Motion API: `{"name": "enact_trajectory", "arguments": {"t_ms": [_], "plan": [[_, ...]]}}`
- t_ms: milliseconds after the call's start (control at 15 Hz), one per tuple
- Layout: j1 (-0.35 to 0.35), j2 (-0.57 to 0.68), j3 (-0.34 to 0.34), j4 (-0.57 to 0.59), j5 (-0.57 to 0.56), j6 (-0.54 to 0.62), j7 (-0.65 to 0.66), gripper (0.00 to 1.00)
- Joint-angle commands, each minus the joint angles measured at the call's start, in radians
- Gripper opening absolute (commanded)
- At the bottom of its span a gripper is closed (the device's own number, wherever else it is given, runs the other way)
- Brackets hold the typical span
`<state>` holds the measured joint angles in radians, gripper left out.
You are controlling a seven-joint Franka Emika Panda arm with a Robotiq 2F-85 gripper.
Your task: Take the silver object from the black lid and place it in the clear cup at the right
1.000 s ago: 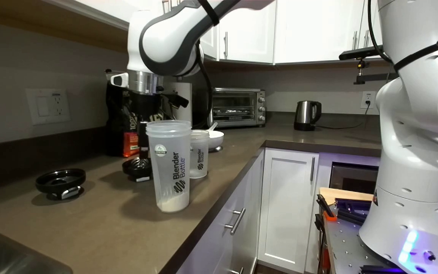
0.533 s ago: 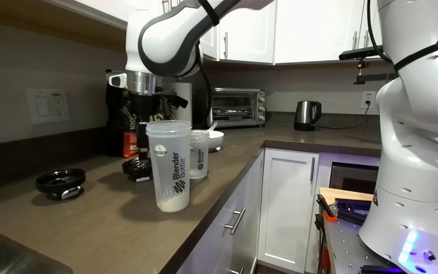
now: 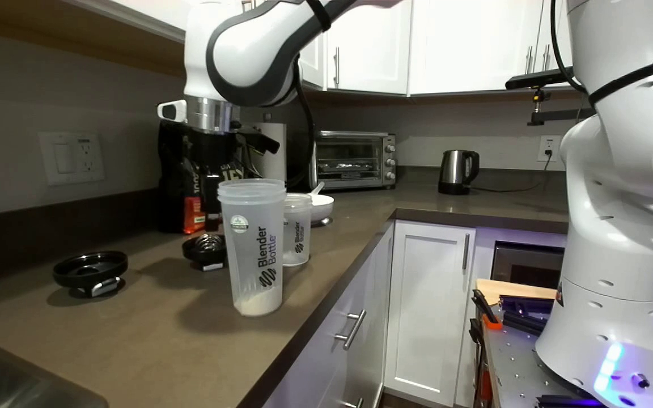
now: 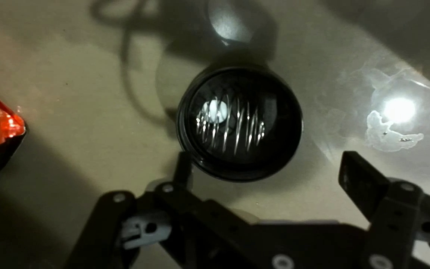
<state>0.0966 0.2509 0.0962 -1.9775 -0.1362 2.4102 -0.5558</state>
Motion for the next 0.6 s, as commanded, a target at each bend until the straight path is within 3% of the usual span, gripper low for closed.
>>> {"name": "enact_trajectory", "arguments": {"t_ms": [0, 533], "plan": [[-0.008, -0.019, 0.005, 0.008, -0.077, -0.022, -0.011, 1.00], [-0.022, 0.021, 0.011, 0.005, -0.114, 0.077, -0.044, 1.00]]}}
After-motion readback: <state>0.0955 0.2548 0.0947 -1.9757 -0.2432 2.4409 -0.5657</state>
